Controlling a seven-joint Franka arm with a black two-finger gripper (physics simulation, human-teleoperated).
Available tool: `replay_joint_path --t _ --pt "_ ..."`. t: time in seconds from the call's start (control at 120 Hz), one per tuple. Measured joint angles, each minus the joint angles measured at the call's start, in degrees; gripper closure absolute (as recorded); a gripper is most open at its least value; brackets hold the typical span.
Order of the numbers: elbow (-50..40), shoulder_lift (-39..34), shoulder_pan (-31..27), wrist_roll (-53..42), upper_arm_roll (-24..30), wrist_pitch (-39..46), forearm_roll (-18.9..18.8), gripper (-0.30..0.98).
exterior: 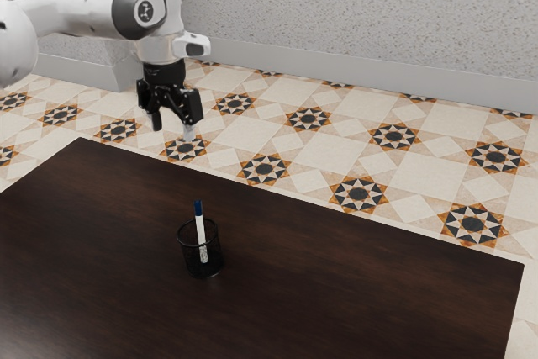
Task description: Take the marker out of the pen holder and place it to the left of the pen holder.
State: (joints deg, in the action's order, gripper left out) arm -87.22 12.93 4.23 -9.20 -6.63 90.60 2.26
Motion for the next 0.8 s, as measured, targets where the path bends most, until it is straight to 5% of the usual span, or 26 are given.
replay_joint_path --t 0.8 --pt "2.16 17.91 0.6 1.96 0.58 -3.52 5.16 0.0"
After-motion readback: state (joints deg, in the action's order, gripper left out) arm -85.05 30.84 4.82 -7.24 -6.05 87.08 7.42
